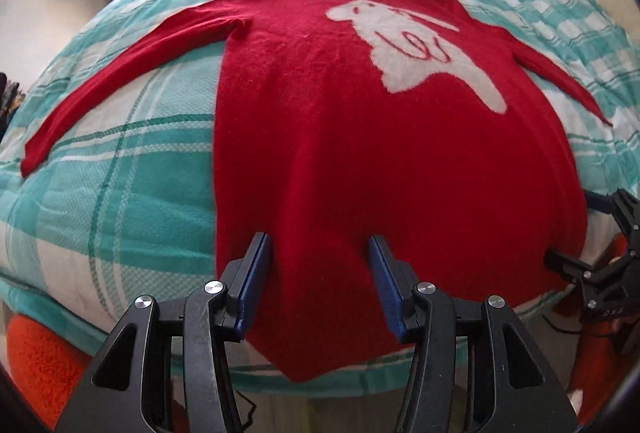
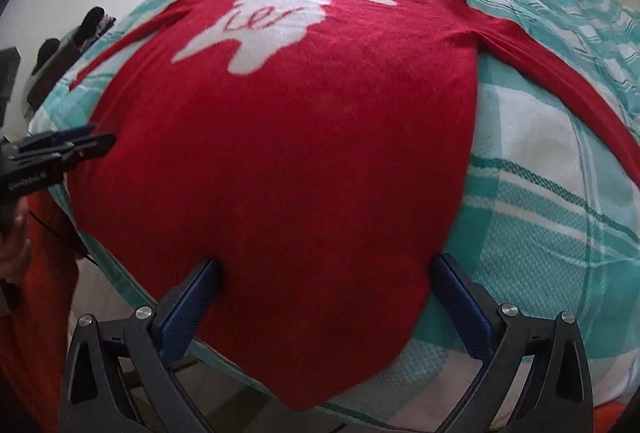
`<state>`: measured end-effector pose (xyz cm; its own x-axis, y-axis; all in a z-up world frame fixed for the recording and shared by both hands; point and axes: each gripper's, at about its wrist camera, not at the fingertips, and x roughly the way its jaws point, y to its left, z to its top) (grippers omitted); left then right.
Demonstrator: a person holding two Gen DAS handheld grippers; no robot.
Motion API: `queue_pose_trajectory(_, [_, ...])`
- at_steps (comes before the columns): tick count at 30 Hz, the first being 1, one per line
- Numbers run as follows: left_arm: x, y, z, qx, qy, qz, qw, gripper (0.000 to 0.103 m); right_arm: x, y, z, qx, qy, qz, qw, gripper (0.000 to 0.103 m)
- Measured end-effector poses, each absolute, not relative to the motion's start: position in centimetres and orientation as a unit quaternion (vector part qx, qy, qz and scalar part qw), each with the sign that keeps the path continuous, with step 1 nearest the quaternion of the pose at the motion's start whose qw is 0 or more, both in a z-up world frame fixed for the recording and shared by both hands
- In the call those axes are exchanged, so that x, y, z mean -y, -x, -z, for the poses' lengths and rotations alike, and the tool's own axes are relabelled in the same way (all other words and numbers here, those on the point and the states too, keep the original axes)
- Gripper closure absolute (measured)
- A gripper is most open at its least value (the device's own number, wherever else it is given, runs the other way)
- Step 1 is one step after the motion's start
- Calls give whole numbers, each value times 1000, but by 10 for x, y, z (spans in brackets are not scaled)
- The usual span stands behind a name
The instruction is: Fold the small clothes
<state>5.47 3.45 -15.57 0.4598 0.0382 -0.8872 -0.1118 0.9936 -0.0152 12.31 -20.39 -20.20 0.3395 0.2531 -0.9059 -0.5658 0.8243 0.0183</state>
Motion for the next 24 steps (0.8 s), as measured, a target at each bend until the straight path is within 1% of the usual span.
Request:
queue_pose_trajectory(1, [-37, -49, 155, -525, 34, -42, 849, 49, 205, -111, 204, -497, 171, -254, 812, 0])
queue_pose_trajectory(4, [-52, -37, 154, -535, 67, -46, 841, 49, 201, -100, 213, -504, 219, -238, 801, 0])
queue_pose_trajectory(7, [-78, -43, 133, -503, 109, -56, 856, 49, 201, -107, 210, -501, 204, -239, 807, 0])
queue_pose_trajectory(10, [-128, -82, 103, -455, 123, -106, 876, 42, 207, -113, 212, -502, 188, -243, 808, 0])
queue_pose_trajectory(12, [-173, -115, 90, -423, 145, -143, 883, 32, 204, -115, 215, -502, 198, -239, 807, 0])
queue_pose_trajectory(13, [-197, -133, 88, -416, 158, -164, 880, 31, 201, -114, 213, -501, 205, -237, 807, 0])
queue_pose_trajectory(15, [-241, -162, 100, -423, 167, -218, 864, 30, 198, -111, 214, -498, 215, -232, 807, 0])
queue_pose_trajectory(17, [-282, -181, 136, -481, 148, -293, 813, 30, 199, -112, 215, -497, 215, -232, 808, 0])
queue_pose_trajectory(18, [-304, -178, 161, -522, 145, -335, 771, 35, 199, -113, 214, -497, 213, -233, 808, 0])
queue_pose_trajectory(19, [-324, -166, 180, -540, 161, -363, 742, 33, 199, -115, 214, -497, 212, -233, 808, 0])
queue_pose_trajectory(20, [-340, -144, 183, -511, 205, -367, 750, 24, 199, -116, 214, -497, 212, -233, 809, 0])
queue_pose_trajectory(21, [-351, -124, 180, -485, 232, -384, 750, 22, 199, -116, 214, -497, 213, -233, 809, 0])
queue_pose_trajectory(22, [-357, -106, 176, -479, 236, -407, 741, 23, 200, -109, 214, -495, 215, -232, 809, 0])
queue_pose_trajectory(24, [-362, -89, 171, -485, 220, -422, 734, 23, 199, -105, 215, -491, 221, -232, 810, 0])
